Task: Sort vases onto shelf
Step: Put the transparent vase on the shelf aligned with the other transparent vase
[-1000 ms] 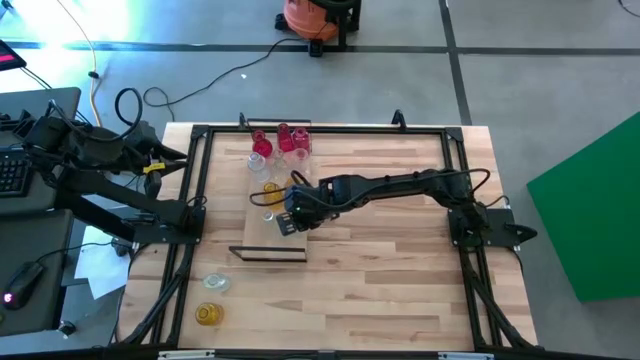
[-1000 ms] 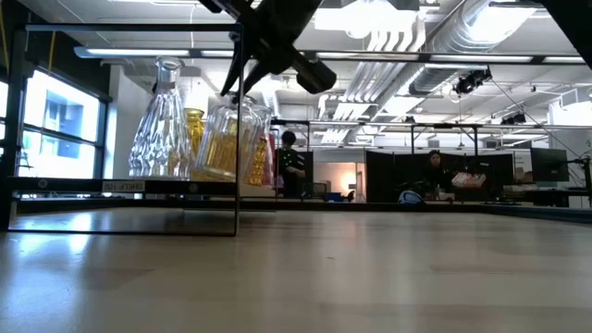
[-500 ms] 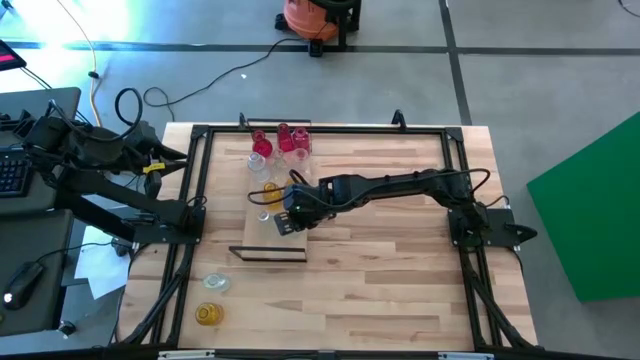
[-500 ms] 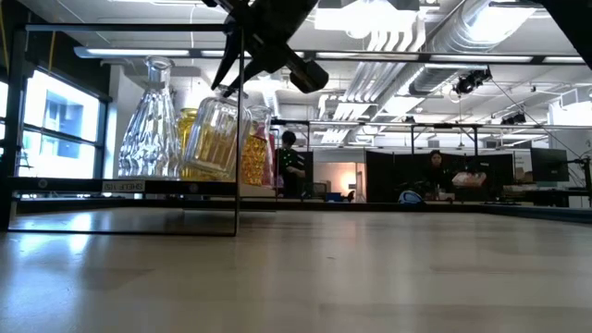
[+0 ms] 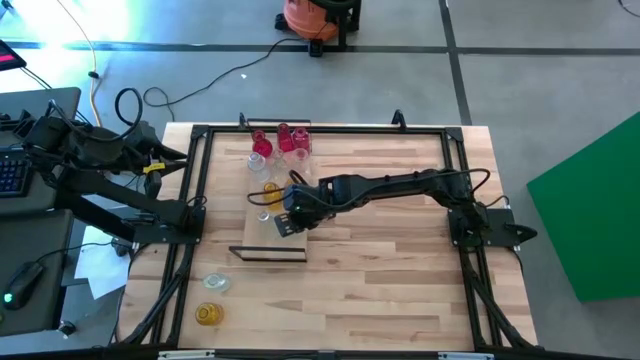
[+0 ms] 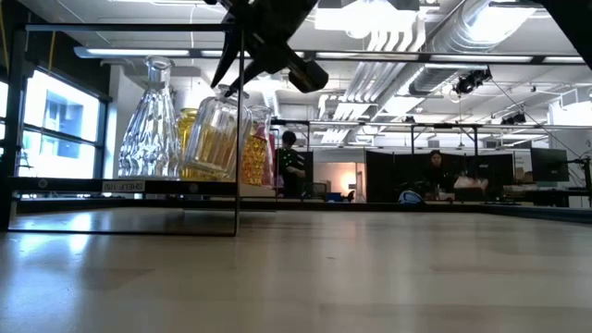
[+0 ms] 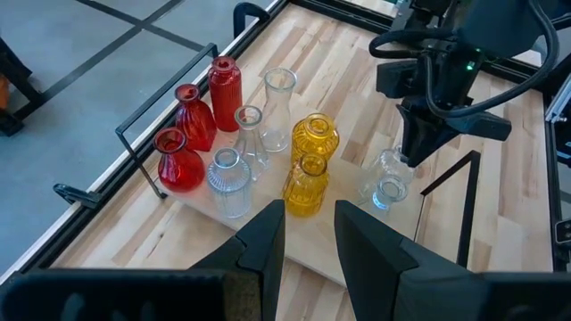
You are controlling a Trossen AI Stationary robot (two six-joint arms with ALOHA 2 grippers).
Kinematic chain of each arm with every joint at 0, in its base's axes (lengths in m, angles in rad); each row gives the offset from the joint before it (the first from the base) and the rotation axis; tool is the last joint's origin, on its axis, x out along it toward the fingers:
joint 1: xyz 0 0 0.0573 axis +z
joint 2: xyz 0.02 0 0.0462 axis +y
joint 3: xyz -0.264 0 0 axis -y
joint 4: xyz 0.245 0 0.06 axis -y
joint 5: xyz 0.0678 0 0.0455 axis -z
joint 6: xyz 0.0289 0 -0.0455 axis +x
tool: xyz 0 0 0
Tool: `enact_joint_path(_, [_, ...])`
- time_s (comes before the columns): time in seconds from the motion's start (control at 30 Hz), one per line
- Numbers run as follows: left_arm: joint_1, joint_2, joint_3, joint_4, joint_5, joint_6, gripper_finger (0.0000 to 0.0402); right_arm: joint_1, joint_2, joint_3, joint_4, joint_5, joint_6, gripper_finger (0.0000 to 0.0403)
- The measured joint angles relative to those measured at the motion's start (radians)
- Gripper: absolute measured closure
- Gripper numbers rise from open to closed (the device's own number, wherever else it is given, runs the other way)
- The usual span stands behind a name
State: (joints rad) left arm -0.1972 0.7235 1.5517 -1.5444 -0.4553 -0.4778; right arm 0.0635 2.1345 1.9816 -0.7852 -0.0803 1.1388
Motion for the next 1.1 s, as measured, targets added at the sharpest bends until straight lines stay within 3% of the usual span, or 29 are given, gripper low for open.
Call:
enact_joint_path(0.2, [0.000,0.000,0.000,0.000,0.000,0.000,0.0312,0.000,0.000,0.000,0.003,-0.002,-0.003,0.0294])
enact_joint_path(0.37, [0.000,0.000,0.000,0.000,0.000,0.000,0.0312,0.000,0.000,0.000,0.023,-0.002,-0.020,0.0268])
enact_joint_path(0.93, [0.000,0.000,0.000,0.000,0.000,0.000,0.0312,-0.013,0.000,0.000,0.072,-0.002,-0.024,0.0265])
enact_joint_path(1.1, [0.000,0.000,0.000,0.000,0.000,0.000,0.0312,-0.012,-0.001,0.058,0.054,0.035,-0.069,0.0265])
